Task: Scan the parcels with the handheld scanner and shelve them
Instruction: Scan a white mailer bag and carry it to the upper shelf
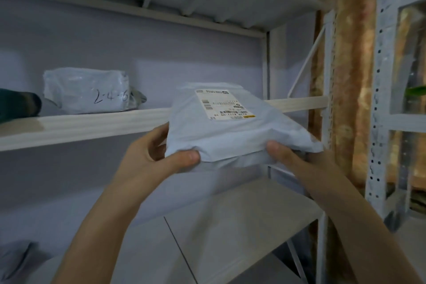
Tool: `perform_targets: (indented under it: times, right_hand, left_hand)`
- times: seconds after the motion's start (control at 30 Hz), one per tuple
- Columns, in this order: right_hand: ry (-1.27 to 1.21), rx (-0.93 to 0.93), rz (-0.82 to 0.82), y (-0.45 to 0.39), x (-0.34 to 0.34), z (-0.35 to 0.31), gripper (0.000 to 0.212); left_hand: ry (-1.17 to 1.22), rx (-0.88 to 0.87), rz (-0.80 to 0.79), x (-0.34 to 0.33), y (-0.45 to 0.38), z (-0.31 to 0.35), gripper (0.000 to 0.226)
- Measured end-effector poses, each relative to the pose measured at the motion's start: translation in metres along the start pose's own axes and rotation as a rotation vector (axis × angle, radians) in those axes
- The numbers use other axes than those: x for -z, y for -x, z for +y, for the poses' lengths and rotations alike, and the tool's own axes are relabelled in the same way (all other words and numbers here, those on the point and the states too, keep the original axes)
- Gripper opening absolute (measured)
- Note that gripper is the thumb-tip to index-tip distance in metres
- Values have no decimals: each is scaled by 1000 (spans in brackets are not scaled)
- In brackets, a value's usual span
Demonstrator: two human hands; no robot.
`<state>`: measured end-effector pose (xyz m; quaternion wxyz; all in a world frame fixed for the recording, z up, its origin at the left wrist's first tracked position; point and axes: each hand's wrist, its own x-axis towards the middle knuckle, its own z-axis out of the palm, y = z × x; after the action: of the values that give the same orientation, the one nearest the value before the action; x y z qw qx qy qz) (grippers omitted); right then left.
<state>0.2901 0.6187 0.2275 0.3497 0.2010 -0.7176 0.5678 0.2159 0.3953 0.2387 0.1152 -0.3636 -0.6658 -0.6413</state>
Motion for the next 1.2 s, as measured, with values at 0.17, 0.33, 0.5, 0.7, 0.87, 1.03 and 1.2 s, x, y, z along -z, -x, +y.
perform_targets:
  times: [0.17, 0.33, 0.5, 0.7, 0.87, 1.03, 1.2]
  right_hand:
    - [-50, 29, 2, -49, -1, 18, 22]
    - [-90, -20, 10, -89, -10, 44, 39]
    - [-51, -70, 16, -126, -21, 70, 15]
    - [45, -18, -30, -160, -27, 91, 5]
    - [74, 3, -38, -184, -30, 107, 13]
    - [219, 6, 152, -202, -33, 135, 80]
    - [644, 905, 421, -188, -40, 138, 54]
  left_hand:
    - [-112, 3, 70, 7, -37, 5, 53]
    - [-204, 50, 111, 18, -73, -6, 38]
    - [-297, 97, 128, 25, -102, -18, 27]
    - [-427, 45, 192, 26, -127, -29, 27]
    - [-669, -5, 288, 20, -142, -33, 39]
    - [-1130, -67, 557, 17, -149, -48, 58]
    - [-1545, -593, 823, -10, -129, -61, 46]
